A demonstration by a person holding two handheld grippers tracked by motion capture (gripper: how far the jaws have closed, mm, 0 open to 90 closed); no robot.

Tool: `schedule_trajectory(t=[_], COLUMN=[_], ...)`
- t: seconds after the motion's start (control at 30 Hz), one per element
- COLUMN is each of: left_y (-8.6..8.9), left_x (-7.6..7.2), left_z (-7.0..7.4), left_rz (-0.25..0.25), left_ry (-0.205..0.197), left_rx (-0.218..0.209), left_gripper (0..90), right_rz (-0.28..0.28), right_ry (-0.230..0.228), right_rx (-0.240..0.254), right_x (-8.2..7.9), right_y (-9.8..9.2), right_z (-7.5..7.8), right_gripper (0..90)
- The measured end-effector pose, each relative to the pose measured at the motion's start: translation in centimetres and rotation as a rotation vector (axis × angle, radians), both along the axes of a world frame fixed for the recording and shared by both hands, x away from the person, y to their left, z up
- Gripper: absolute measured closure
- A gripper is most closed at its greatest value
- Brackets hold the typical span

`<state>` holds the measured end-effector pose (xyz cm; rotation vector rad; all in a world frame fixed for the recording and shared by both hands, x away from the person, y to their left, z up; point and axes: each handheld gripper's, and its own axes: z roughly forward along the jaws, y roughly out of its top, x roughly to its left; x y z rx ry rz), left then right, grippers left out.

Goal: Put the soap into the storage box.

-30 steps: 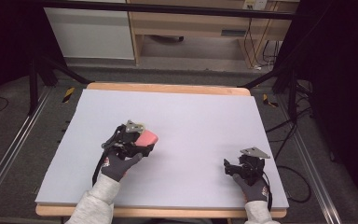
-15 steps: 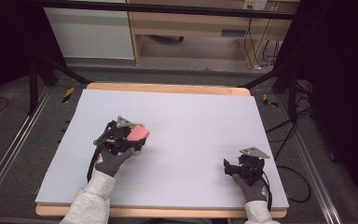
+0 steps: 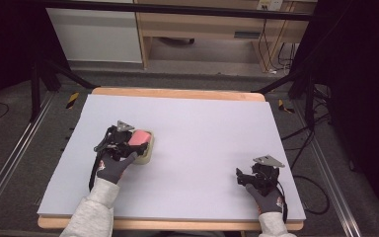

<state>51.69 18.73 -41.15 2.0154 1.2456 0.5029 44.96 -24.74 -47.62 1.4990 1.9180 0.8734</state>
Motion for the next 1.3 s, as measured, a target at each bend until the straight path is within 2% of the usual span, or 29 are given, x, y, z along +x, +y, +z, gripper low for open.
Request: schedule_trajectory(t=[0.43, 0.87, 1.3], left_y=[0.2, 0.5, 0.3], left_x=[1.3, 2.1, 2.5], left_z=[-1.3, -2.3, -3.2], left_rz=[0.016, 0.031, 0.040], left_ry=[0.021, 0.046, 0.063], left_rx=[0.020, 0.005, 0.031], left_gripper=[37.1, 37.1, 37.1], right_rz=[0.003, 0.004, 0.004], right_ry=[0.004, 0.006, 0.006], right_rx=[0.001, -0.001, 0.000], right_x=[0.1, 0.1, 0.1], right_y=[0.1, 0.1, 0.1], right_z=[0.0, 0.0, -0.1], right_gripper=[8.3, 8.3, 8.3])
